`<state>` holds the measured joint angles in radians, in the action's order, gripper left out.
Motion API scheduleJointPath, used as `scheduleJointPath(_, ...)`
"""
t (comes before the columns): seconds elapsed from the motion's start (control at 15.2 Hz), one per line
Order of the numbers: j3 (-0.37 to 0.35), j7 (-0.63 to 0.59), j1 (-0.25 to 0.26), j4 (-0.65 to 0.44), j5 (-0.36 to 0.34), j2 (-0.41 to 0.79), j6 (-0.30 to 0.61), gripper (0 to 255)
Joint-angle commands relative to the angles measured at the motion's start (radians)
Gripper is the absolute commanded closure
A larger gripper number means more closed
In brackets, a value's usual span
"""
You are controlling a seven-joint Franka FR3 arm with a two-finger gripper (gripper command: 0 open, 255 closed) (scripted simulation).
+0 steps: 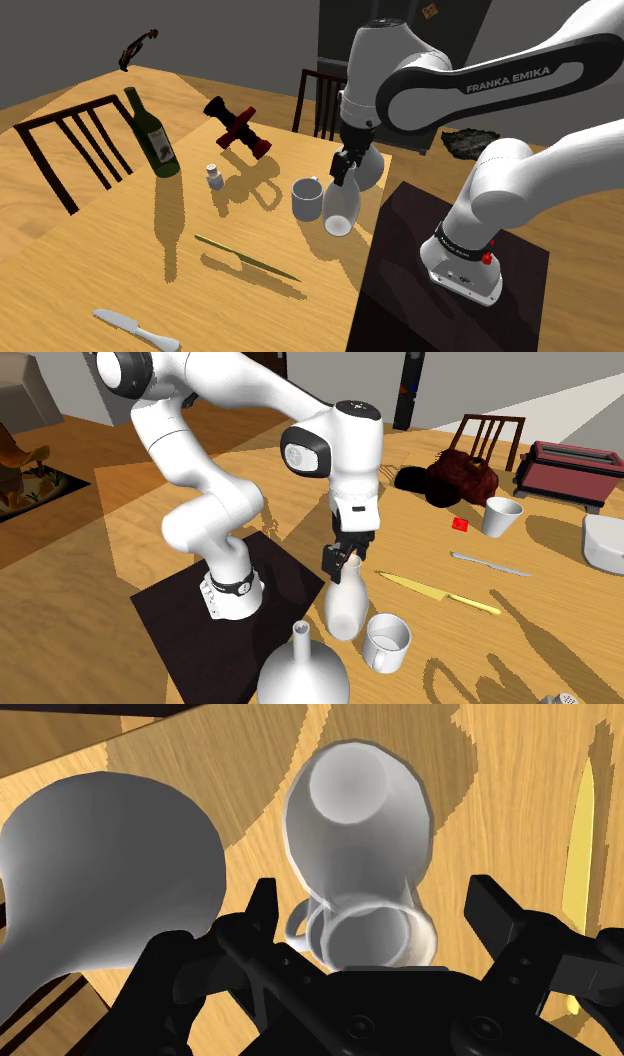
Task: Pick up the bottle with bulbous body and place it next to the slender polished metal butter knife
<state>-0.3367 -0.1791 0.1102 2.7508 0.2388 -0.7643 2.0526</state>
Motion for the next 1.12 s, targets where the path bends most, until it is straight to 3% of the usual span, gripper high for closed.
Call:
scheduleJointPath(0.0,0.000,0.001,0.000,0.002,0.000,0.002,0.004,0)
scheduleJointPath(0.33,0.000,0.000,0.000,0.002,0.000,0.002,0.004,0)
scheduleJointPath(0.4,0.000,0.000,0.000,0.002,0.000,0.002,0.004,255)
scheduleJointPath(1.06,0.003,0.001,-0.001,-0.009,-0.002,-0.003,-0.011,255)
